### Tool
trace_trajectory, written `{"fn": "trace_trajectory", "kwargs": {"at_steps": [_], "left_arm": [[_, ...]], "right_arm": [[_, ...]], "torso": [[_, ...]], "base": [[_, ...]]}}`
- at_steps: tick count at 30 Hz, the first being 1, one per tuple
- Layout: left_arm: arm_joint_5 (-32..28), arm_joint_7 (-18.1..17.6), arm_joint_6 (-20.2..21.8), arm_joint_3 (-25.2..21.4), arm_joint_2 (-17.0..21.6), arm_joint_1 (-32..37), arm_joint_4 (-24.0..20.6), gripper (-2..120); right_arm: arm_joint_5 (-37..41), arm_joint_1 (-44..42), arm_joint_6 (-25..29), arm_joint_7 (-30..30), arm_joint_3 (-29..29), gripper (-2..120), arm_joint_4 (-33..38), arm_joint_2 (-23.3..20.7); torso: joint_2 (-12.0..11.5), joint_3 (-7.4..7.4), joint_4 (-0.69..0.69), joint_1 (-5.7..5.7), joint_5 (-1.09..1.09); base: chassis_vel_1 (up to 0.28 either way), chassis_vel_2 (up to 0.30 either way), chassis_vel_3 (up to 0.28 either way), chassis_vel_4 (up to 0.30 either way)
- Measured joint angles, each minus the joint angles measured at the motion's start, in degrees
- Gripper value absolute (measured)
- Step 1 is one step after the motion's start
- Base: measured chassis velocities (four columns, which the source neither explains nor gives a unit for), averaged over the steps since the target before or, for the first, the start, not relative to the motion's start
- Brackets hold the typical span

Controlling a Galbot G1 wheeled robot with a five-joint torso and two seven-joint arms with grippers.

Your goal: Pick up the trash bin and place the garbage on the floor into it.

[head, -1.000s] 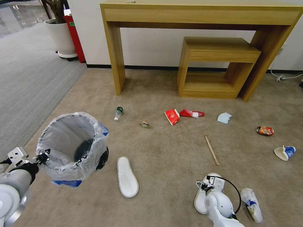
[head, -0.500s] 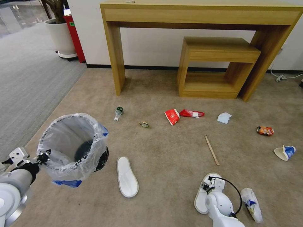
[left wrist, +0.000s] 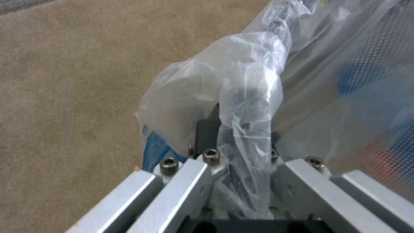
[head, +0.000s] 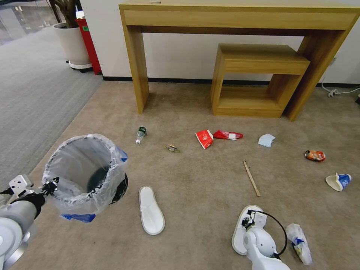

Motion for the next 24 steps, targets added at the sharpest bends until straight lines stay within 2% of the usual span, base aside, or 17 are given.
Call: {"fn": "trace_trajectory", "kwargs": {"at_steps": [9, 16, 22, 24], "left_arm": [[0.2, -0.1, 0.0, 0.6, -0.3, -0.3, -0.3, 0], [0.3, -0.3, 0.0, 0.8, -0.8, -0.4, -1.0, 0], [0.9, -0.4, 0.0, 1.1, -1.5, -0.2, -1.6, 0], [1.1, -0.4, 0.0, 1.1, -1.7, 0.0, -2.0, 0]], "right_arm": [[-0.6, -2.3, -0.5, -0.1, 0.0, 18, 1.0, -2.0], [-0.6, -3.8, -1.4, -0.3, 0.0, 18, 1.1, -4.2], [-0.4, -4.0, -1.3, -1.0, 0.0, 18, 0.2, -4.3], [-0.4, -4.1, -1.2, -1.2, -0.2, 13, 0.1, -4.2]], "torso": [[0.0, 0.00, 0.00, 0.00, 0.00], [0.0, 0.00, 0.00, 0.00, 0.00], [0.0, 0.00, 0.00, 0.00, -0.02], [0.0, -0.01, 0.00, 0.00, -0.01]], "base": [[0.000, 0.000, 0.000, 0.000], [0.000, 0.000, 0.000, 0.000], [0.000, 0.000, 0.000, 0.000], [0.000, 0.000, 0.000, 0.000]]}}
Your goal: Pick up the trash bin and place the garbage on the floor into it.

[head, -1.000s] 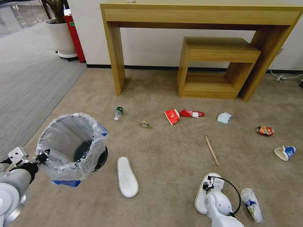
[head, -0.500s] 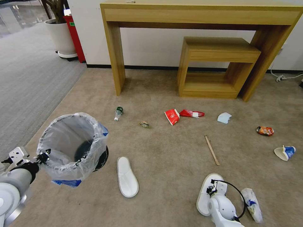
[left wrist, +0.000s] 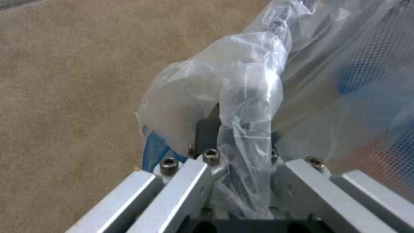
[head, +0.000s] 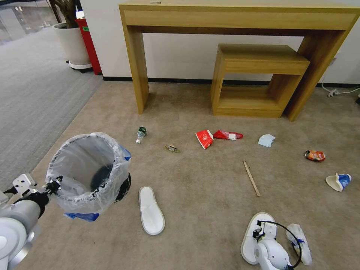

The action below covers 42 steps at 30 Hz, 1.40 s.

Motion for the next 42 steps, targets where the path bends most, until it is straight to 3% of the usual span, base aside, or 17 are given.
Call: {"fn": "trace_trajectory", "kwargs": {"at_steps": [6, 14, 17, 20, 21, 25, 29, 34, 38, 39, 42], "left_arm": [[0.1, 0.0, 0.0, -0.2, -0.3, 0.4, -0.5, 0], [0.3, -0.1, 0.0, -0.2, -0.5, 0.5, -1.0, 0], [0.5, -0.2, 0.0, 0.2, -0.5, 0.4, -1.1, 0], [1.4, -0.2, 0.0, 1.4, -0.3, 0.4, -1.1, 0], [1.4, -0.2, 0.0, 1.4, -0.3, 0.4, -1.1, 0], [3.2, -0.2, 0.0, 4.0, 0.8, 0.3, -0.4, 0], [4.9, -0.2, 0.0, 6.1, 1.6, 0.3, 0.0, 0], [6.8, 0.1, 0.0, 8.6, 2.0, 0.8, 0.2, 0], [7.7, 0.3, 0.0, 12.0, 2.8, 1.8, -0.6, 0], [7.7, 0.3, 0.0, 12.0, 2.8, 1.8, -0.6, 0], [7.6, 0.5, 0.0, 14.5, 3.7, 2.7, -1.6, 0]], "right_arm": [[0.1, -0.1, 0.2, -0.1, -0.3, 0, 0.1, -0.1], [0.4, -0.6, 1.0, -0.2, -0.4, 0, 1.2, -0.7], [0.2, -1.2, 2.8, -0.3, -0.6, 0, 2.6, -1.1], [-1.3, -2.3, 10.2, -2.7, -1.0, 0, 7.1, -2.1], [-1.3, -2.3, 10.2, -2.7, -1.0, 0, 7.1, -2.1], [-1.4, -3.7, 21.0, -10.7, -0.2, 0, 17.2, -5.5], [1.7, -3.7, 26.6, -16.6, 1.5, 0, 23.5, -9.1], [5.7, -2.9, 34.5, -25.3, 3.1, 0, 28.1, -12.8], [12.7, -1.0, 42.6, -39.2, 2.7, 0, 30.9, -15.1], [12.7, -1.0, 42.6, -39.2, 2.7, 0, 30.9, -15.1], [19.2, 1.1, 46.0, -48.8, -0.3, 0, 32.0, -15.6]], "torso": [[0.0, 0.00, 0.00, 0.00, 0.01], [0.0, 0.00, 0.00, 0.00, 0.03], [0.0, 0.01, -0.01, 0.00, 0.03], [0.0, 0.00, -0.01, 0.00, 0.03], [0.0, 0.00, -0.01, 0.00, 0.03], [0.0, 0.00, 0.00, 0.00, 0.00], [0.0, 0.00, 0.00, 0.00, 0.00], [0.0, 0.01, 0.00, 0.00, 0.00], [0.0, 0.01, 0.00, 0.00, 0.01], [0.0, 0.01, 0.00, 0.00, 0.01], [0.0, 0.01, 0.00, 0.00, 0.01]], "base": [[0.000, 0.000, 0.000, 0.000], [0.000, 0.000, 0.000, 0.000], [0.000, 0.000, 0.000, 0.000], [0.000, 0.000, 0.000, 0.000], [0.000, 0.000, 0.000, 0.000], [0.000, 0.000, 0.000, 0.000], [0.000, 0.000, 0.000, 0.000], [0.000, 0.000, 0.000, 0.000], [0.000, 0.000, 0.000, 0.000], [0.000, 0.000, 0.000, 0.000], [0.000, 0.000, 0.000, 0.000]]}}
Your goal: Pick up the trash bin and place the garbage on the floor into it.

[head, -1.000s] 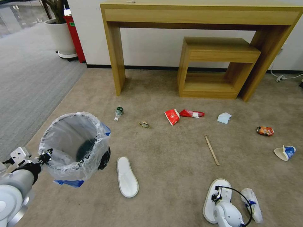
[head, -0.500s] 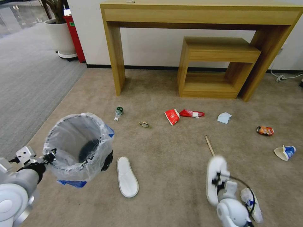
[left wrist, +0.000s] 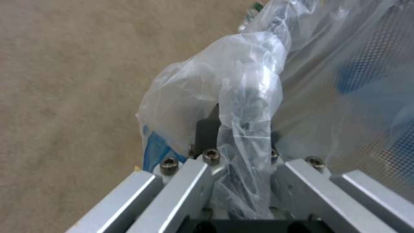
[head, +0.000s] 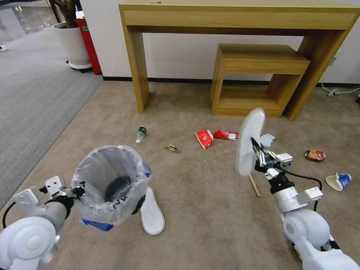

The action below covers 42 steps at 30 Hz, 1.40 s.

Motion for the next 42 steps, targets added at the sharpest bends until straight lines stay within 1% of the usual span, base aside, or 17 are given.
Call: {"fn": "trace_trajectory", "kwargs": {"at_steps": [1, 3, 5, 6, 9, 10, 13, 14, 17, 18, 21, 22, 25, 30, 33, 38, 42], "left_arm": [[0.0, 0.0, 0.0, 0.0, 0.0, 0.0, 0.0, 0], [0.0, 0.0, 0.0, 1.9, 0.7, 0.4, -0.4, 0], [0.3, 0.0, 0.0, 4.4, 1.1, 0.6, -0.4, 0], [0.3, 0.0, 0.0, 4.4, 1.1, 0.6, -0.4, 0], [1.3, 0.0, 0.0, 8.0, 1.2, 0.4, 0.0, 0], [1.3, 0.0, 0.0, 8.0, 1.2, 0.4, 0.0, 0], [2.0, -0.1, 0.0, 11.0, 1.1, 0.0, 0.8, 0], [2.0, -0.1, 0.0, 11.0, 1.1, 0.0, 0.8, 0], [2.1, -0.1, 0.0, 12.3, 0.9, -0.2, 1.4, 0], [2.1, -0.1, 0.0, 12.3, 0.9, -0.2, 1.4, 0], [2.1, -0.1, 0.0, 13.3, 1.1, -0.5, 2.3, 0], [2.1, -0.1, 0.0, 13.3, 1.1, -0.5, 2.3, 0], [2.2, -0.1, 0.0, 14.4, 1.0, -1.0, 3.7, 0], [2.2, -0.2, 0.0, 15.4, 0.7, -1.2, 4.7, 0], [1.3, -0.2, 0.0, 15.6, 0.9, -1.4, 4.9, 0], [0.6, -0.1, 0.0, 15.6, 1.0, -1.5, 4.8, 0], [-0.4, -0.1, 0.0, 15.7, 1.0, -1.3, 3.7, 0]], "right_arm": [[0.0, 0.0, 0.0, 0.0, 0.0, 0, 0.0, 0.0], [3.3, 2.1, 1.0, -4.6, -3.3, 0, 0.1, -0.3], [4.9, 5.6, 1.5, -7.6, -7.7, 0, 0.1, -0.3], [4.9, 5.6, 1.5, -7.6, -7.7, 0, 0.1, -0.3], [5.6, 11.0, 1.6, -9.1, -13.6, 0, -0.8, 0.1], [5.6, 11.0, 1.6, -9.1, -13.6, 0, -0.8, 0.1], [5.4, 15.9, 2.0, -11.1, -20.3, 0, -3.6, 1.5], [5.4, 15.9, 2.0, -11.1, -20.3, 0, -3.6, 1.5], [4.9, 18.3, 2.6, -12.4, -24.9, 0, -6.0, 3.5], [4.9, 18.3, 2.6, -12.4, -24.9, 0, -6.0, 3.5], [3.7, 19.8, 3.3, -12.8, -28.4, 0, -6.5, 4.7], [3.7, 19.8, 3.3, -12.8, -28.4, 0, -6.5, 4.7], [1.7, 20.6, 3.5, -12.8, -31.1, 0, -5.1, 5.3], [-1.0, 21.5, 4.1, -12.8, -33.0, 0, -5.5, 6.1], [-5.0, 21.7, 5.6, -14.8, -34.1, 0, -9.0, 6.8], [-7.1, 21.6, 6.5, -16.0, -34.2, 0, -10.9, 7.5], [-9.1, 21.5, 7.4, -16.2, -34.1, 0, -12.5, 8.3]], "torso": [[0.0, 0.00, 0.00, 0.00, 0.00], [0.0, 0.00, 0.00, 0.00, 0.01], [0.0, 0.00, 0.00, 0.00, 0.00], [0.0, 0.00, 0.00, 0.00, 0.00], [0.0, 0.00, 0.01, 0.00, -0.02], [0.0, 0.00, 0.01, 0.00, -0.02], [0.0, 0.00, 0.01, 0.00, -0.02], [0.0, 0.00, 0.01, 0.00, -0.02], [0.0, 0.00, 0.01, 0.00, -0.01], [0.0, 0.00, 0.01, 0.00, -0.01], [0.0, 0.00, 0.01, 0.00, 0.00], [0.0, 0.00, 0.01, 0.00, 0.00], [0.0, 0.00, 0.00, 0.00, -0.01], [0.0, 0.00, 0.00, 0.00, -0.02], [0.0, 0.00, 0.00, 0.00, -0.01], [0.0, 0.00, 0.00, 0.00, -0.01], [0.0, 0.00, 0.00, 0.00, 0.00]], "base": [[0.000, 0.000, 0.000, 0.000], [0.000, 0.000, 0.000, 0.000], [0.000, 0.000, 0.000, 0.000], [0.000, 0.000, 0.000, 0.000], [0.000, 0.000, 0.000, 0.000], [0.000, 0.000, 0.000, 0.000], [0.000, 0.000, 0.000, 0.000], [0.000, 0.000, 0.000, 0.000], [0.000, 0.000, 0.000, 0.000], [0.000, 0.000, 0.000, 0.000], [0.000, 0.000, 0.000, 0.000], [0.000, 0.000, 0.000, 0.000], [0.000, 0.000, 0.000, 0.000], [0.000, 0.000, 0.000, 0.000], [0.000, 0.000, 0.000, 0.000], [0.000, 0.000, 0.000, 0.000], [0.000, 0.000, 0.000, 0.000]]}}
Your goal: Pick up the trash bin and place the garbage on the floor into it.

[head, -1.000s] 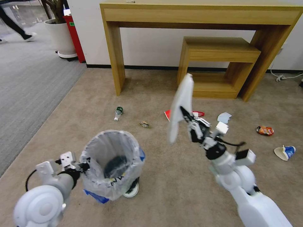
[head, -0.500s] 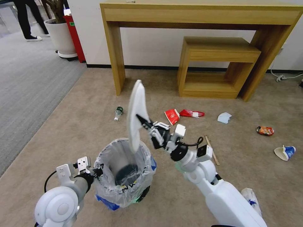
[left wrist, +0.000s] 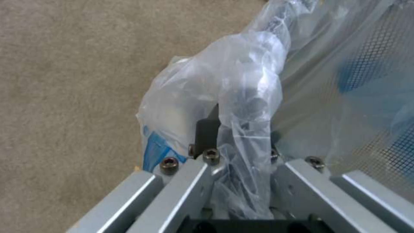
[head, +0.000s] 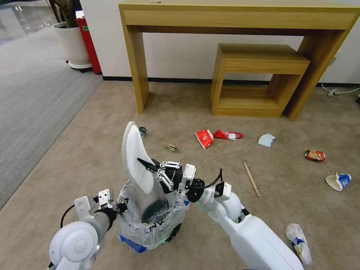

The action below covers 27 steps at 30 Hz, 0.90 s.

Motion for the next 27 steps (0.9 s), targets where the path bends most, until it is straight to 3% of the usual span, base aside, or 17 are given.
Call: {"fn": "trace_trajectory", "kwargs": {"at_steps": [12, 27], "left_arm": [[-0.9, 0.0, 0.0, -0.1, 0.0, 0.6, -1.9, 0], [-2.8, -0.8, 0.0, -2.1, 0.4, 1.0, -4.3, 0]], "right_arm": [[-1.7, -0.7, 1.5, -0.6, 1.0, 1, -2.9, -0.3], [-1.1, -3.6, -1.2, -1.6, 2.9, 56, -1.9, -2.8]], "torso": [[0.0, 0.00, 0.00, 0.00, 0.00], [0.0, 0.00, 0.00, 0.00, 0.00]], "base": [[0.000, 0.000, 0.000, 0.000], [0.000, 0.000, 0.000, 0.000]]}}
